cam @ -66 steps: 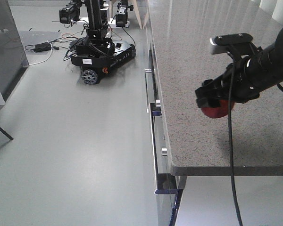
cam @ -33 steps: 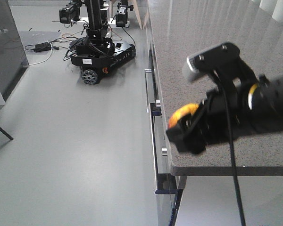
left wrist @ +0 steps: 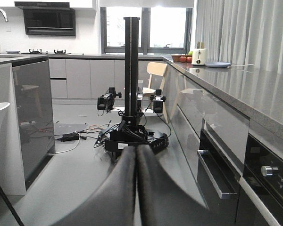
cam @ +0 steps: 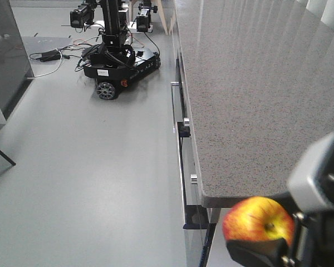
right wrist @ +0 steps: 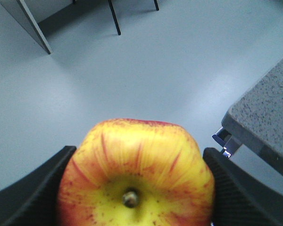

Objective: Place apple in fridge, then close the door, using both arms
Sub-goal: 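Lift the apple off the counter and pull it toward the robot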

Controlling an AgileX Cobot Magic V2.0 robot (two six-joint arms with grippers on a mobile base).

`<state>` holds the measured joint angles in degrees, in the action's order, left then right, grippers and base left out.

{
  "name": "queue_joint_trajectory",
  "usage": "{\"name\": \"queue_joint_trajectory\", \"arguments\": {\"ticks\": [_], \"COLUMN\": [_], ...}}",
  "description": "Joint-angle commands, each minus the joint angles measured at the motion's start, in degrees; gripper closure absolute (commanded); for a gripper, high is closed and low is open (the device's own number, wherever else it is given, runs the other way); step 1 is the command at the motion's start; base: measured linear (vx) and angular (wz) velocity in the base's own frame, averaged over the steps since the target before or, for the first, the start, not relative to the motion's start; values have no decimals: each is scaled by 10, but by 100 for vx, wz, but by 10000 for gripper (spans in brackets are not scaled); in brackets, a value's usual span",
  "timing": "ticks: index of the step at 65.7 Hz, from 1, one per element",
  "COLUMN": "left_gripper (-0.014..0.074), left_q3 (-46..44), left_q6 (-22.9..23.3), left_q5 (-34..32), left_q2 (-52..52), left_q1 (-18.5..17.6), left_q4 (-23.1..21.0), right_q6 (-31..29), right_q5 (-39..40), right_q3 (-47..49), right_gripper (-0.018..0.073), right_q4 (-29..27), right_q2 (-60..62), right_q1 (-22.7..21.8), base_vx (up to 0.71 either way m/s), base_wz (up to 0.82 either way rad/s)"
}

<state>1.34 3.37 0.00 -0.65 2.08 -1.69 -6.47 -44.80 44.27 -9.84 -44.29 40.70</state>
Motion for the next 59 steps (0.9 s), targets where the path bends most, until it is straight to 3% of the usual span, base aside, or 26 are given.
{"name": "queue_joint_trajectory", "arguments": {"ticks": [1, 18, 59], "left_gripper": [602, 602, 602], "left_q3": [17, 17, 17], "left_q6": [4, 4, 4], "left_q5": [-42, -42, -42], "left_q2": [-9, -9, -9], "left_q1": [-3, -3, -3], "left_q4": [-2, -2, -2], "right_q6": [-3, -3, -3], "right_q5": [34, 12, 2], "right_q3": [-9, -40, -40], "right_gripper": [376, 376, 376], "right_q4": [-8, -9, -8], "right_q2": [40, 110, 114], "right_q1": [0, 0, 0], "base_vx": [0, 0, 0], "base_wz": [0, 0, 0]}}
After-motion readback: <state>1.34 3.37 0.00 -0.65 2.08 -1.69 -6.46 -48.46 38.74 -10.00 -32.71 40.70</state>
